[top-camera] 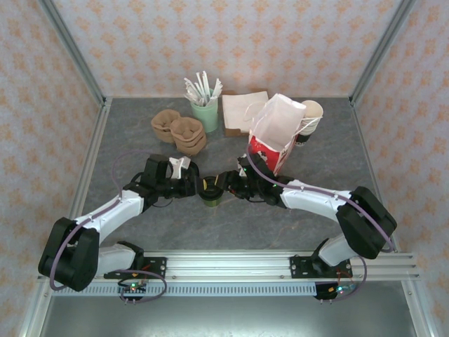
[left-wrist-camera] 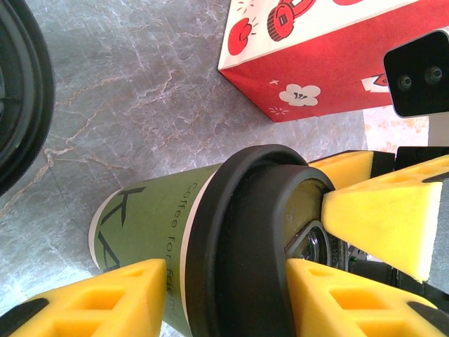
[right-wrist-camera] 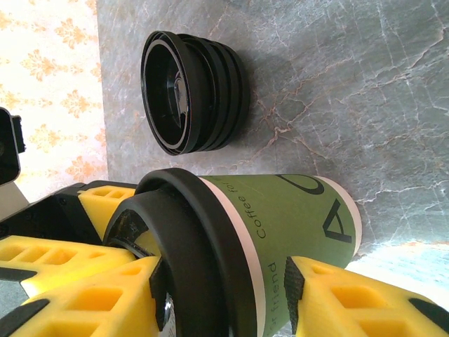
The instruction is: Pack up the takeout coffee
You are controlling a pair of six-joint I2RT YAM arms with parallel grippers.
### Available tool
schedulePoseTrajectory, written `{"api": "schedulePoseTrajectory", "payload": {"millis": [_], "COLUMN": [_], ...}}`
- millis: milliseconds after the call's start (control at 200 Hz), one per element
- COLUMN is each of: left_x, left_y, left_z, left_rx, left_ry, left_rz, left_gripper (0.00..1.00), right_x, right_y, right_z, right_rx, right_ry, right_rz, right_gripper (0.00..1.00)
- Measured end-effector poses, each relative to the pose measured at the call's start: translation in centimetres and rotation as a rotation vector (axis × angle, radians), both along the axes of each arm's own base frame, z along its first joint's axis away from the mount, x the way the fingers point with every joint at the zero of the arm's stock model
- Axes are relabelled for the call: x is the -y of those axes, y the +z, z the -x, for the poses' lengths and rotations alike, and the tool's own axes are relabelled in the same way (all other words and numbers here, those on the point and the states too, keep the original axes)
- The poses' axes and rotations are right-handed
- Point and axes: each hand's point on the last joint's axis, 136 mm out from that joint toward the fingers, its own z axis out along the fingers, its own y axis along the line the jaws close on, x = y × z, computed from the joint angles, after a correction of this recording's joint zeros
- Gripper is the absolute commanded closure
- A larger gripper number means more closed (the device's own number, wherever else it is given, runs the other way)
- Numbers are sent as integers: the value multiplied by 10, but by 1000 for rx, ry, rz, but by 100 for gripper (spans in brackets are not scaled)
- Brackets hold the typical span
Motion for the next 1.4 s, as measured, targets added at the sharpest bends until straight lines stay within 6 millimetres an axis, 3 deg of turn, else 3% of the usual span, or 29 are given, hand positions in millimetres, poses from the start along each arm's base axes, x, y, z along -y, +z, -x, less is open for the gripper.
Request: {"api": "schedulePoseTrajectory", "payload": {"millis": [756, 1401], "left_x": [3, -3], "left_y": [10, 18], "left_z": [7, 1], "left_rx": [-42, -37], "left_ry": [15, 37], "left_rz": [-15, -93], "left_gripper": [49, 29], "right_x": [3, 6], "right_y": [4, 3], "right_z": [2, 5], "right_rx": [-12, -25], "right_ry": [32, 49], "right_rz": [63, 101], "right_gripper": [47, 42]}}
